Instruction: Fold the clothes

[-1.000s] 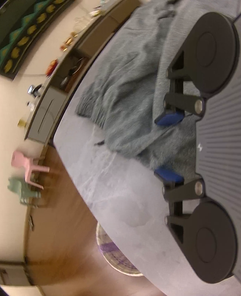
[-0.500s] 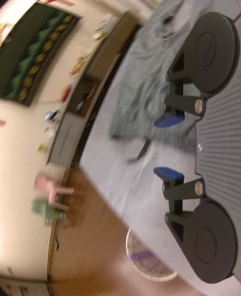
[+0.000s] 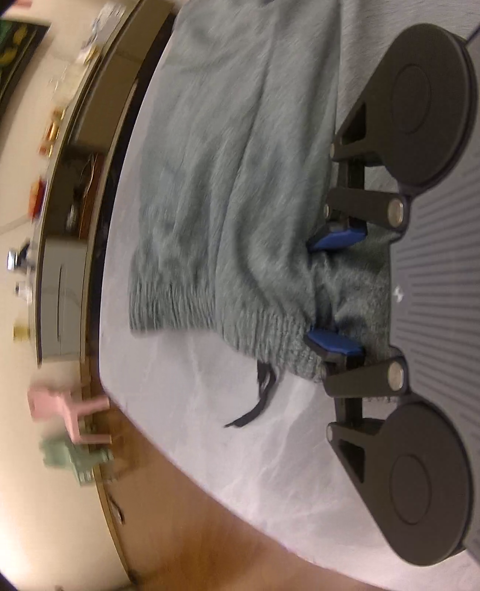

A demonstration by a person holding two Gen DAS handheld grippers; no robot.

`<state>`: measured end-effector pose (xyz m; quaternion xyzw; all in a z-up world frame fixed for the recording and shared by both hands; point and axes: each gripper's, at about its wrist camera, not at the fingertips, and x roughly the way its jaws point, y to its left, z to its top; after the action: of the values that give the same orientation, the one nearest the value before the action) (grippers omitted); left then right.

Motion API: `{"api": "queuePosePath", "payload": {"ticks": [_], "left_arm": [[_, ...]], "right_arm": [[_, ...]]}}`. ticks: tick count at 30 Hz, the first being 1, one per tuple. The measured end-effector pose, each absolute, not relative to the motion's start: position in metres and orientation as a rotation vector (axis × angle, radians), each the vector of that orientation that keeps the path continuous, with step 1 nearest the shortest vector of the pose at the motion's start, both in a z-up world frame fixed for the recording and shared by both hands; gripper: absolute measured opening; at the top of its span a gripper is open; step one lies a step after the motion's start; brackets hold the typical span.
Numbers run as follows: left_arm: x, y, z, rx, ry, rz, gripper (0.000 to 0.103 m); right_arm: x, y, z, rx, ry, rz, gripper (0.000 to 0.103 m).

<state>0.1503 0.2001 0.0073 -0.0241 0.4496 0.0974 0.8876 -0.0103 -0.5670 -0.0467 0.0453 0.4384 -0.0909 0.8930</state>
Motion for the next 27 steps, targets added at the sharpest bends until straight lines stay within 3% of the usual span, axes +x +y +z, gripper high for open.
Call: {"api": "queuePosePath", "payload": {"ticks": [2,5,8,10,23,27], "left_arm": [[0.148,0.205,0.016,-0.084,0.917,0.23,0.041],[0.125,0.212,0.045,-0.135,0.836,0.216,0.041],[0.087,0.231,0.066,-0.159,0.773,0.21,0.059],[0.06,0.249,0.064,-0.189,0.79,0.223,0.06],[0.029,0.254,0.031,-0.255,0.939,0.176,0.067],[-0.002,0.286,0.037,-0.558,0.841,0.243,0.069]], "right_arm": [[-0.016,-0.57,-0.044,0.098,0.893,-0.211,0.063],[-0.025,-0.578,-0.038,0.119,0.856,-0.249,0.066],[-0.032,-0.6,-0.026,0.199,0.774,-0.311,0.077],[-0.03,-0.609,-0.024,0.225,0.76,-0.327,0.081],[-0.036,-0.582,-0.032,0.096,0.84,-0.268,0.087],[-0.049,-0.548,-0.021,-0.003,0.771,-0.177,0.087]]}}
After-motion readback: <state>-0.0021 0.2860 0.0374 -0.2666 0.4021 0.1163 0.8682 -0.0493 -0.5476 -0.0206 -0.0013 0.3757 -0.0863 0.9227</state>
